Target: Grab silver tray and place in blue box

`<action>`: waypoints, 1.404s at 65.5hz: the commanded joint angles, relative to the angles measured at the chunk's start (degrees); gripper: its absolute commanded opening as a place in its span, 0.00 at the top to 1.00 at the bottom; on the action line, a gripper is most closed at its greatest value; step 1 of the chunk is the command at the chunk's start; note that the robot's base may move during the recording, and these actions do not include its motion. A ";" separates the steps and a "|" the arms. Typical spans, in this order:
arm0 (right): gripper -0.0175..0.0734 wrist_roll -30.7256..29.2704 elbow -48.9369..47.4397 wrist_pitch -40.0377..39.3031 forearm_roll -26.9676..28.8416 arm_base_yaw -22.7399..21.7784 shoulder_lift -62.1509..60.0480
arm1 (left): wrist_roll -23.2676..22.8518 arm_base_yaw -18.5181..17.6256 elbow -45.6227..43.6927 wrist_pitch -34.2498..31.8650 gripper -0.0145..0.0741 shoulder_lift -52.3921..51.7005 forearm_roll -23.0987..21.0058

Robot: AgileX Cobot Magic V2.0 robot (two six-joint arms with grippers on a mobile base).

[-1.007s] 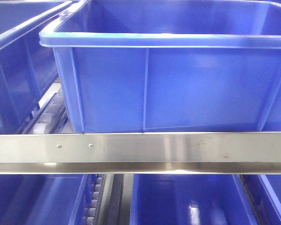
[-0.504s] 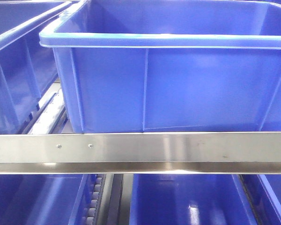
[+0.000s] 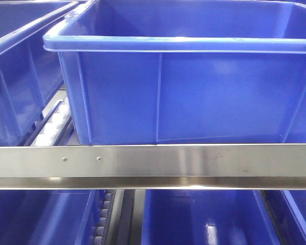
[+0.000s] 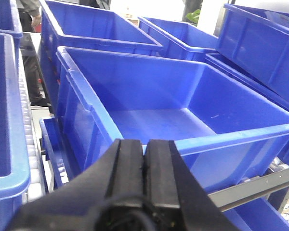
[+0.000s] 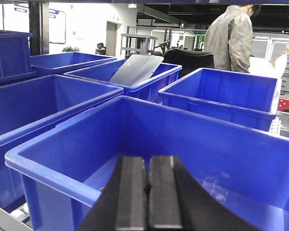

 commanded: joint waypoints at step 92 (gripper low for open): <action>0.76 -58.13 23.33 -3.89 61.85 -24.15 -21.16 | -0.34 0.07 -1.71 -4.00 0.94 0.26 0.39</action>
